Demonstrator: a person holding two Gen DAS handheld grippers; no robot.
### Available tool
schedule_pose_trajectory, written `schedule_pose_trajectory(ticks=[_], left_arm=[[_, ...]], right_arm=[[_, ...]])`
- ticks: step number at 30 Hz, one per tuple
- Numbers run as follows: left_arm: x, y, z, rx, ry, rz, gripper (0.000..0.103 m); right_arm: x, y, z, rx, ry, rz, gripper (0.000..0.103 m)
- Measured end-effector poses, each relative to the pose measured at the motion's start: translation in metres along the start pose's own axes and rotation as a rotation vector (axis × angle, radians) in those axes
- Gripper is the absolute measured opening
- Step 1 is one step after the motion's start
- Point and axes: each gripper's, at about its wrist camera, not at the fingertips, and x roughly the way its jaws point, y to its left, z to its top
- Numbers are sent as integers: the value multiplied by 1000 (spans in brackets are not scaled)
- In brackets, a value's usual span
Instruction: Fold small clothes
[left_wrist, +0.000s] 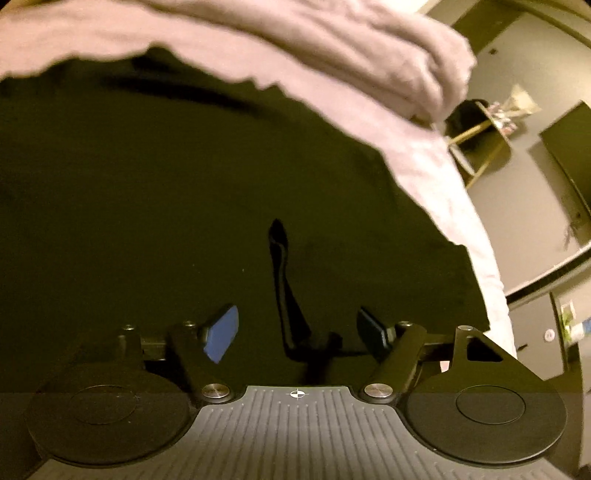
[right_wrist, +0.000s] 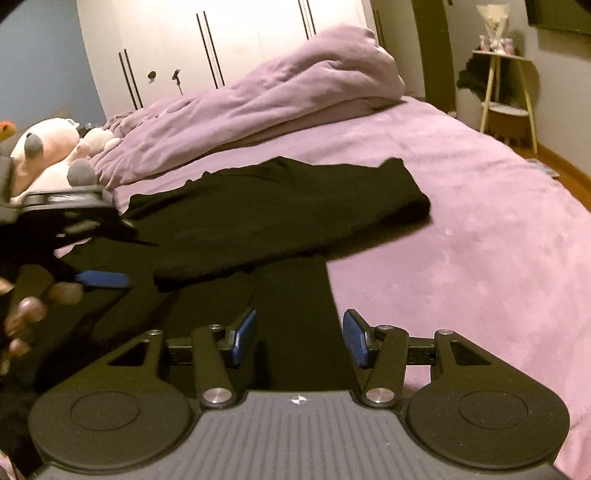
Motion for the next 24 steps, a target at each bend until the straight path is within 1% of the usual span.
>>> schedule_pose_trajectory(ticks=[2,3,4,5,6,7,9,13,14,15,17,19,21,23,24], left_arm=[[4,1,2,-21,-9,-7,75],[6,2,2,-30,-11,-13,71],[7,4,4,-43,-11,-17,66],[8,5,6,-55,-7,-16,56],[9,5,8,-64,-3,-16,52],[10,5,9,-73,-3,-21,51],[12,4,11,-79,-3,-30,38],[12,7,8,-79,3,-42,35],[13,7,9,-76,4,-40,30],[14,7,10,-72,4,-37,20],[15,8,13,-65,14,-32,10],[12,12,16,-75,20,-49,7],[6,12,21,-61,16,-58,7],[-6,11,27,-15,-6,-58,5],[-15,12,30,17,-31,-46,5]], right_arm=[[1,-5,1,11,-9,1,51],[0,-6,2,20,-11,1,52],[0,-8,2,32,-14,3,52],[-1,-10,3,43,-18,7,51],[-1,-11,4,52,-21,10,51],[-2,-11,4,57,-22,8,51],[-3,-11,4,65,-28,4,51],[-3,-12,4,82,-27,3,51],[-2,-13,4,83,-23,3,51],[-2,-12,4,83,-20,-1,51],[-3,-12,4,82,-16,-9,51],[-3,-11,5,76,-17,-14,51],[-3,-9,8,70,-20,-18,51],[-2,-8,12,63,-23,-18,51],[-1,-6,15,56,-27,-18,51]])
